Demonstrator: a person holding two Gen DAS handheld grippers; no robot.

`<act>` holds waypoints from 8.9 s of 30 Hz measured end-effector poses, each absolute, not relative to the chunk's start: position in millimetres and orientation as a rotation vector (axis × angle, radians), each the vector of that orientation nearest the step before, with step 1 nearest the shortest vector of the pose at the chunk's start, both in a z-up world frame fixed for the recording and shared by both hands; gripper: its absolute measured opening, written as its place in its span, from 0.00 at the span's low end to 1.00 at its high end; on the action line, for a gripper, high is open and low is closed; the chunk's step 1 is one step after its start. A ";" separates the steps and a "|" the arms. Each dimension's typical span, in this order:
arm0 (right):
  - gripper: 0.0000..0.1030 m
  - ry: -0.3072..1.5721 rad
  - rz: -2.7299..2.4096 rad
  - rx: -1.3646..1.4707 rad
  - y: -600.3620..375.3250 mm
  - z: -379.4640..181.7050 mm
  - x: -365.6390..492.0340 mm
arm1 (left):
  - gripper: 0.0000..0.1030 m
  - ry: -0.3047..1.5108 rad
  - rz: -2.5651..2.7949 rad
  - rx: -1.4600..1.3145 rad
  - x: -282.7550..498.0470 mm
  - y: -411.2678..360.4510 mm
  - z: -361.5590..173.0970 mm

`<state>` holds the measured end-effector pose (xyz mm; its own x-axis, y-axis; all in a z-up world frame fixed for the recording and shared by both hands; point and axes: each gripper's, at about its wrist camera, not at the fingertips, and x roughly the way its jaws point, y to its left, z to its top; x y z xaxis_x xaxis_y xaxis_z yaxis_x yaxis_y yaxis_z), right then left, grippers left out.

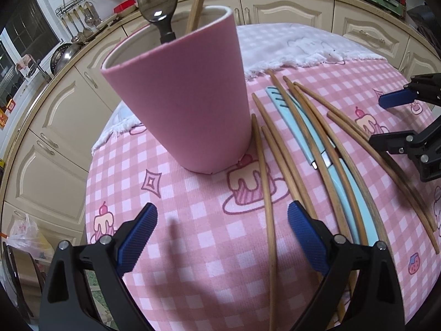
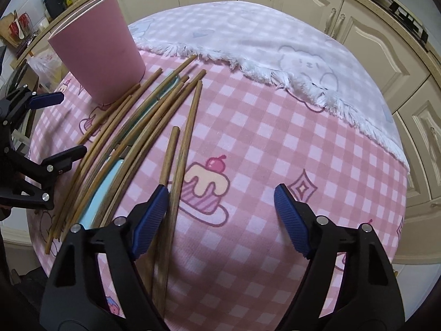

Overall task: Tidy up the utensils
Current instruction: 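Grasp a wooden chopstick with the left tool while the right tool grasps another, then lift both held chopsticks upright above the pink cup, then lower both chopsticks into the pink cup and open both tools, then grasp a wooden chopstick with the left tool while the right tool grasps another, then lift both held chopsticks upright toward the pink cup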

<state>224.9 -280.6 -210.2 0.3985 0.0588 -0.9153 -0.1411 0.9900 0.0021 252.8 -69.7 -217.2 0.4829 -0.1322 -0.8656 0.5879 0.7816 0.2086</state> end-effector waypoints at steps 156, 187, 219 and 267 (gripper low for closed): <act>0.94 0.809 0.251 0.333 -336.3 -126.3 202.3 | 0.95 0.597 -0.335 0.123 206.1 -32.2 -109.4; 0.94 1.055 0.182 0.211 -311.0 -194.9 193.1 | 0.95 0.967 -0.420 0.329 215.3 -53.0 -210.5; 0.38 1.110 0.150 -0.045 -253.8 -208.4 217.5 | 0.71 1.105 -0.508 0.416 257.3 -91.2 -219.1; 0.06 0.670 0.376 0.283 -313.4 -115.5 194.2 | 0.05 0.644 -0.554 0.069 208.6 -46.3 -91.7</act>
